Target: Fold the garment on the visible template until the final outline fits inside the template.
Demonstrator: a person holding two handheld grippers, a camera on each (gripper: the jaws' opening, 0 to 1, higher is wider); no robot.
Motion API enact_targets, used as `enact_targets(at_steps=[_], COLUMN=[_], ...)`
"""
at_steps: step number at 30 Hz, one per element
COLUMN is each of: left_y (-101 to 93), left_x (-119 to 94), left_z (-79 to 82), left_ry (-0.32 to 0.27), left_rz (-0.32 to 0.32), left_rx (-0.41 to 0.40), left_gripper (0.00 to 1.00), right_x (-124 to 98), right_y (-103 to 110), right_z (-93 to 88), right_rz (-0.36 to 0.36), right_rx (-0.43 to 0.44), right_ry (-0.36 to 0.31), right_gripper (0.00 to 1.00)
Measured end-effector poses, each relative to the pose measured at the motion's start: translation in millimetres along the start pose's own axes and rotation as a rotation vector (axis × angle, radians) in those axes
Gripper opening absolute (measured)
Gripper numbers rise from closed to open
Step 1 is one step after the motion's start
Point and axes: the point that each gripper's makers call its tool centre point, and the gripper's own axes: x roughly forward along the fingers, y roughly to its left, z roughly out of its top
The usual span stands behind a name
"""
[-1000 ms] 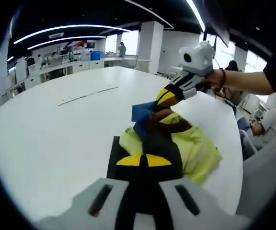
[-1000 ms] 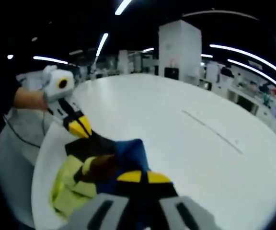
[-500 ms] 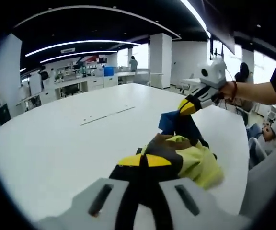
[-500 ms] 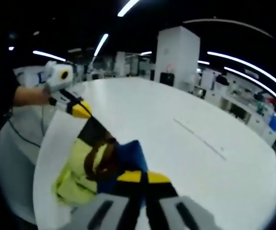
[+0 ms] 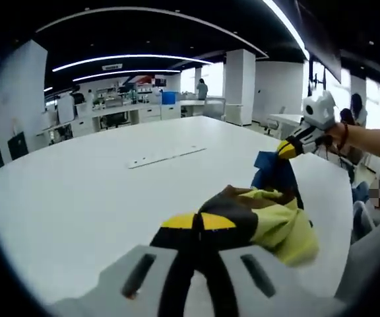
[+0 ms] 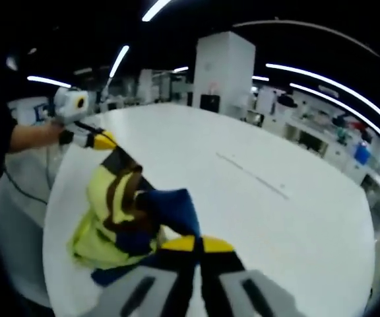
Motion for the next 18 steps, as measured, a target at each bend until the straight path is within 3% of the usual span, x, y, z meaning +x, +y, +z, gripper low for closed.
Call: enact_targets(at_steps=[8, 18], left_y=[10.8, 20.0], left_x=[-2.2, -4.5], left_z=[-12.0, -25.6], left_ry=[0.035, 0.075], left_rz=[0.036, 0.058], left_rx=[-0.012, 0.009], left_gripper=[0.00, 0.00], right_x=[-16.9, -32.0], right_y=[-14.4, -30.3], right_z=[-19.5, -44.6], right_rz=[-0.052, -0.114], right_rx=[0.089, 0.132], right_ry=[0.027, 0.077], right_gripper=[0.00, 0.00])
